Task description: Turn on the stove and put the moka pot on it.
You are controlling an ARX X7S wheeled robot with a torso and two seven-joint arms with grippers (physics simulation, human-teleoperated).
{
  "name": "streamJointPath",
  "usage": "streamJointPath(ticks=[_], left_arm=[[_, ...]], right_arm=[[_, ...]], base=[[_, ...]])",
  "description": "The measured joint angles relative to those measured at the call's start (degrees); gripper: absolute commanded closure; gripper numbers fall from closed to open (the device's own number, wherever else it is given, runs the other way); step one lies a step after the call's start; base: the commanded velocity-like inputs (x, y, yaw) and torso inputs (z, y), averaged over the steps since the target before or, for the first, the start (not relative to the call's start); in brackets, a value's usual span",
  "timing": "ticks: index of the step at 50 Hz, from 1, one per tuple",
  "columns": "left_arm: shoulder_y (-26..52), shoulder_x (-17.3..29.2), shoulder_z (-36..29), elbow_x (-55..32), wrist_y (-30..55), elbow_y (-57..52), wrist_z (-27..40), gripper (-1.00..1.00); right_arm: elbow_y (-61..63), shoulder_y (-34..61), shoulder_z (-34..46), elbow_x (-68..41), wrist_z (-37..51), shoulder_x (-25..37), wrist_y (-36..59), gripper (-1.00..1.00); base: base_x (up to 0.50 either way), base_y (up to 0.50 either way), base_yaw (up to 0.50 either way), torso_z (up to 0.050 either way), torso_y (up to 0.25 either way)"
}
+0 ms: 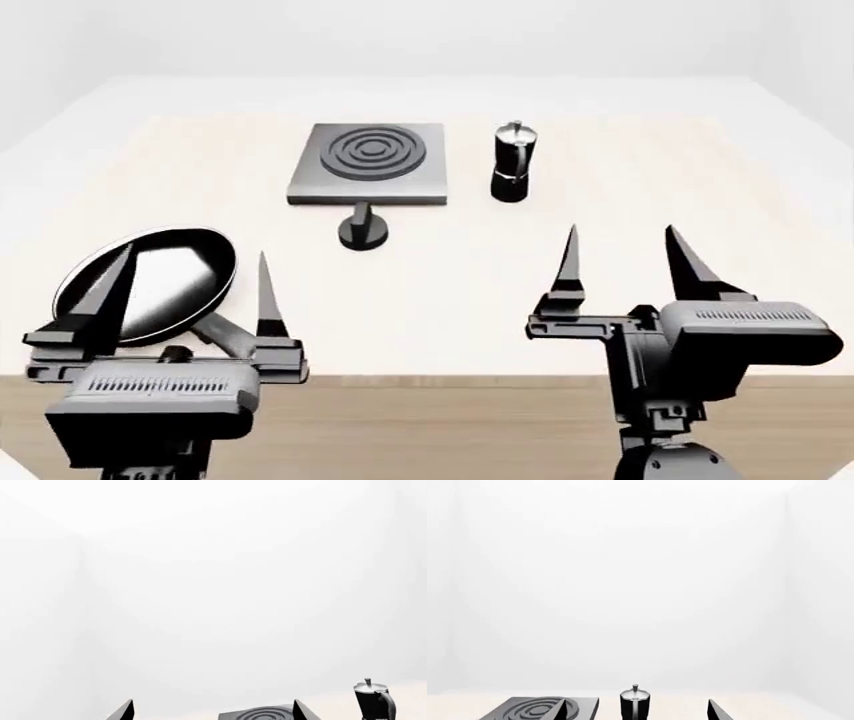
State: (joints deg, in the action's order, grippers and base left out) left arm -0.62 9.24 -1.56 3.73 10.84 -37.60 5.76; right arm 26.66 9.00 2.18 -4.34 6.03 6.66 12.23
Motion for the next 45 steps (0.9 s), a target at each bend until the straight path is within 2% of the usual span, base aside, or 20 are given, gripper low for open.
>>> streamJointPath(ticks=[23, 45], left_arm=[[-1.44, 0.29, -0.37, -3.01, -3.96, -1.27, 1.4, -1.0], [-1.95, 0.85, -1.19, -5.16, -6.34, -0.39, 2.25, -1.0]], right_arm=[[4.27, -1.62, 1.18, -1.65, 1.83, 0.87, -0.97, -1.0], [5.37, -2.16, 2.89, -0.94, 3.34, 2.27, -2.18, -1.0]], base=[[0.0, 0.0, 0.0, 0.05, 0.0], [0.0, 0.05, 0.0, 0.0, 0.0]])
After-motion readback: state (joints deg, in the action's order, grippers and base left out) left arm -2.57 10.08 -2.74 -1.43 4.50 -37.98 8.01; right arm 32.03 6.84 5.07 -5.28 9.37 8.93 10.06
